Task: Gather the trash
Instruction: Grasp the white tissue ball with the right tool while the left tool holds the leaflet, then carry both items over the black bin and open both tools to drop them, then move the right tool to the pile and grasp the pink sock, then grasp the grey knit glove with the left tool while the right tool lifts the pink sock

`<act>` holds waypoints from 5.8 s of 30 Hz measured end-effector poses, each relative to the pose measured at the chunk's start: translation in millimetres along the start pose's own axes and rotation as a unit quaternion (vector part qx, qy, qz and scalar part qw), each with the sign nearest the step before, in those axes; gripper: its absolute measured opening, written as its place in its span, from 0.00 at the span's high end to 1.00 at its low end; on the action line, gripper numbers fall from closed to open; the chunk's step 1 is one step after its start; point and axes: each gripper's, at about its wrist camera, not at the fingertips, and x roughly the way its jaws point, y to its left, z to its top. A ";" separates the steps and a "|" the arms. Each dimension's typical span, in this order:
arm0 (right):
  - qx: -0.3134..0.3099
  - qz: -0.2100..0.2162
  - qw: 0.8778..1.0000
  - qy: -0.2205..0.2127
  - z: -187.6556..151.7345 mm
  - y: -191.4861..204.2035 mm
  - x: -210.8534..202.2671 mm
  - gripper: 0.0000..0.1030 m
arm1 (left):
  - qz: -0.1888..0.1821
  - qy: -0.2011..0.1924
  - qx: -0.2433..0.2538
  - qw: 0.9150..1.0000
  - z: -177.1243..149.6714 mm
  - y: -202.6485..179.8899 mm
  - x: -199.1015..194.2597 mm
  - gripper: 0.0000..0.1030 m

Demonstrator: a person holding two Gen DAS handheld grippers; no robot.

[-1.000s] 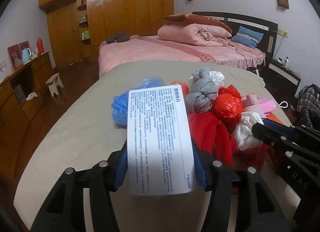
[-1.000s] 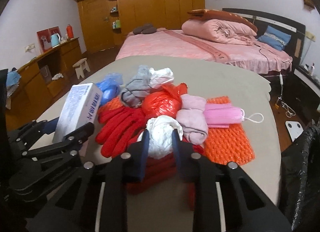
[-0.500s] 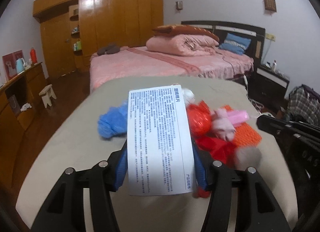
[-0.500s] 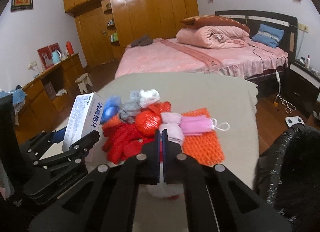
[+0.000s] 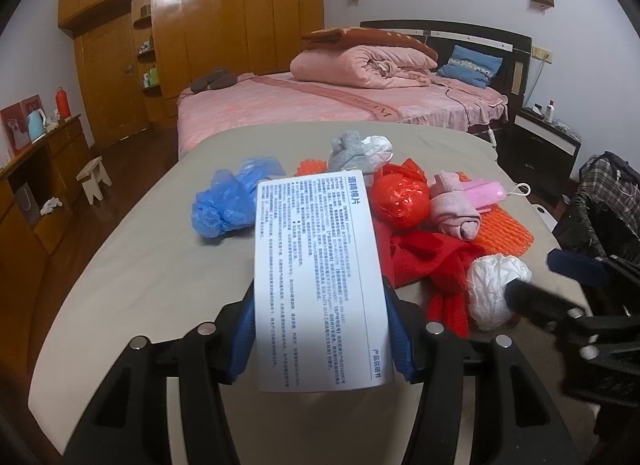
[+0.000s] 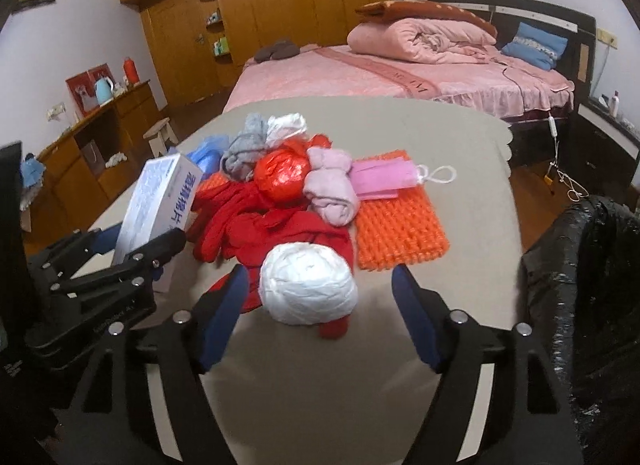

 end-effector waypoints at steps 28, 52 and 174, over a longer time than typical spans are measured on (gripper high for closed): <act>0.109 -0.115 0.983 -0.094 -4.4 -134.6 -123.5 0.65 | -0.144 -0.052 0.061 0.986 46.0 -130.2 -33.6 0.46; 0.189 -0.258 0.940 -0.118 -56.2 -227.0 -176.8 0.11 | -0.240 -0.049 0.124 0.962 55.5 -246.6 -31.4 0.25; 0.026 0.016 0.997 -0.073 71.3 -34.4 -40.5 0.66 | -0.088 -0.057 0.013 0.994 67.6 -13.6 1.6 0.67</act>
